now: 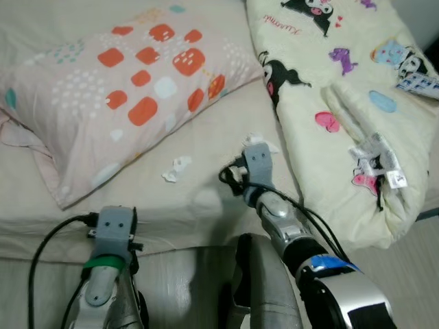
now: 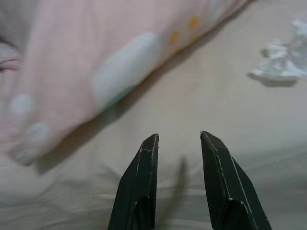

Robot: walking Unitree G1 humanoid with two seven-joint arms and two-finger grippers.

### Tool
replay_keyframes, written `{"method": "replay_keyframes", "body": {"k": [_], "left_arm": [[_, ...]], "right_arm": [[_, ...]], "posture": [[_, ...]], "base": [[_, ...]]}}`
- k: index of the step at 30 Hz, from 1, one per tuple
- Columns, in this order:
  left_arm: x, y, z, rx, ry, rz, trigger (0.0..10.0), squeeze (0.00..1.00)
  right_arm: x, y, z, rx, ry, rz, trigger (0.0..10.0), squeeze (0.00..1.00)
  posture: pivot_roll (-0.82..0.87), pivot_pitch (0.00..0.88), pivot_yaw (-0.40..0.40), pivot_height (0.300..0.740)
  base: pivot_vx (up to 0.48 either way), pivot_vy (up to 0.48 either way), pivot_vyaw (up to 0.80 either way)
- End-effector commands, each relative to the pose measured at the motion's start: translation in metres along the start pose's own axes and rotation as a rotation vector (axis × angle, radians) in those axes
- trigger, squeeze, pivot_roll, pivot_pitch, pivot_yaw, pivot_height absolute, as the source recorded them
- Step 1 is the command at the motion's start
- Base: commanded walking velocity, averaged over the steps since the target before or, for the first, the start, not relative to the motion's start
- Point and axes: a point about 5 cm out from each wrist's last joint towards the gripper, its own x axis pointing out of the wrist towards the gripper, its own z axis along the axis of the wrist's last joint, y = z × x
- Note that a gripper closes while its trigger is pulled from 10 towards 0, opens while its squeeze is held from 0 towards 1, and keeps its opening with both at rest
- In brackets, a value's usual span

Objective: Clean up the room

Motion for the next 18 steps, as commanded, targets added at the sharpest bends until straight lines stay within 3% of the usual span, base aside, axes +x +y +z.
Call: {"method": "replay_keyframes", "body": {"k": [1,10,17,18], "left_arm": [[-0.011,0.003,-0.003,0.002,0.026,0.011,10.0,0.00],[-0.030,0.014,0.021,0.046,-0.018,0.039,10.0,0.00],[-0.040,0.013,0.036,0.066,-0.039,-0.002,10.0,0.00],[-0.049,0.015,0.046,0.076,-0.044,-0.015,10.0,0.00]], "right_arm": [[-0.001,0.006,-0.005,0.012,0.009,0.051,10.0,1.00],[0.013,0.031,0.020,0.023,-0.049,0.199,10.0,1.00],[0.015,0.034,0.020,0.024,-0.021,0.209,10.0,1.00],[0.017,0.035,0.022,0.025,-0.006,0.205,10.0,1.00]], "posture": [[0.21,0.368,-0.208,0.513],[0.30,0.411,-0.244,0.513],[0.35,0.451,-0.240,0.513],[0.39,0.477,-0.233,0.513]], "base": [[0.000,0.000,0.00],[0.000,0.000,0.00],[0.000,0.000,0.00],[0.000,0.000,0.00]]}}
